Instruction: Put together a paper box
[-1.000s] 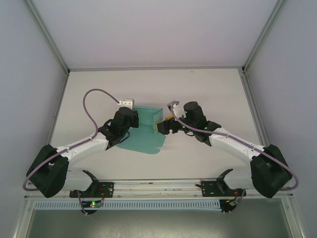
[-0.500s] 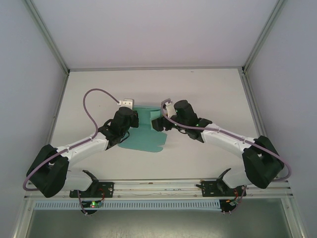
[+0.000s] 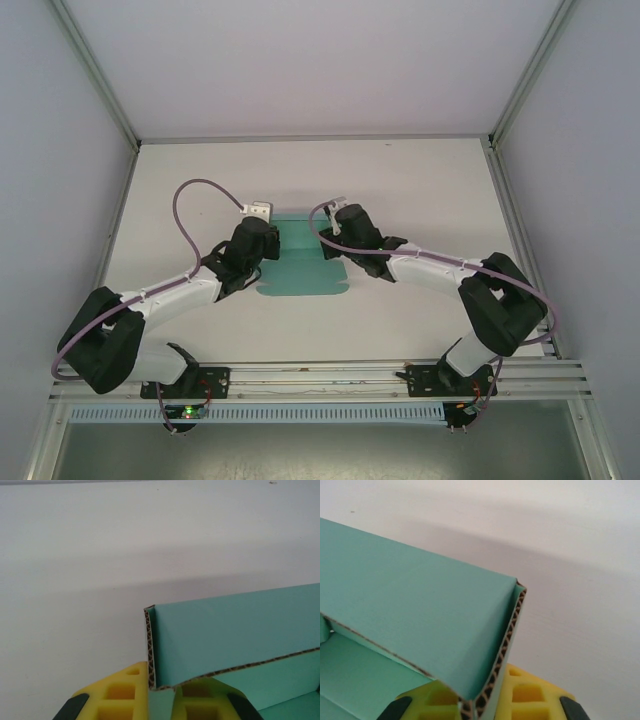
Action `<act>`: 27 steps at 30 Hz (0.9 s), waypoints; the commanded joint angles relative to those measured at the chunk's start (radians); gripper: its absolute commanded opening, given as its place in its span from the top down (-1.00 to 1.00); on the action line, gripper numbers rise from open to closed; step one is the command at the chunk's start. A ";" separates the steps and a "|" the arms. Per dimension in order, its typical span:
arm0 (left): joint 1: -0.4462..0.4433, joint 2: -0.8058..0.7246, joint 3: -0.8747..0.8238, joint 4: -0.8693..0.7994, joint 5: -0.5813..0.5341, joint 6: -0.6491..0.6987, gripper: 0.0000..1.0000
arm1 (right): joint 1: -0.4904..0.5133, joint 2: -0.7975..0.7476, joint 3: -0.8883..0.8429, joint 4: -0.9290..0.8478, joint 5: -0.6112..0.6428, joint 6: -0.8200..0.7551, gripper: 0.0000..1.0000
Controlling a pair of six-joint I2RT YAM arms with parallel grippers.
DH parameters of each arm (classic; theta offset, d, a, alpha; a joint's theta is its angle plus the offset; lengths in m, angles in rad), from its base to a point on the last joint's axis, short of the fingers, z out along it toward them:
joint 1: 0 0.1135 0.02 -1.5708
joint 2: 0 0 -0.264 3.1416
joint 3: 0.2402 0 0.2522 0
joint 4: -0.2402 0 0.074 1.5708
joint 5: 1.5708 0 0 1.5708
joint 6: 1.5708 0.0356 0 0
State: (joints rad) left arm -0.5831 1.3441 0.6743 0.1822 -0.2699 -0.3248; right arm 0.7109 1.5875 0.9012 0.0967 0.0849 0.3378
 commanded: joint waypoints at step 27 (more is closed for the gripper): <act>-0.012 -0.029 0.076 -0.038 0.030 -0.028 1.00 | -0.015 0.014 0.094 -0.198 0.352 -0.026 0.49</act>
State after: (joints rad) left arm -0.6014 1.3643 0.7403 0.1623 -0.2276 -0.3668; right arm 0.7872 1.6409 1.0714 -0.1909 0.5068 0.3935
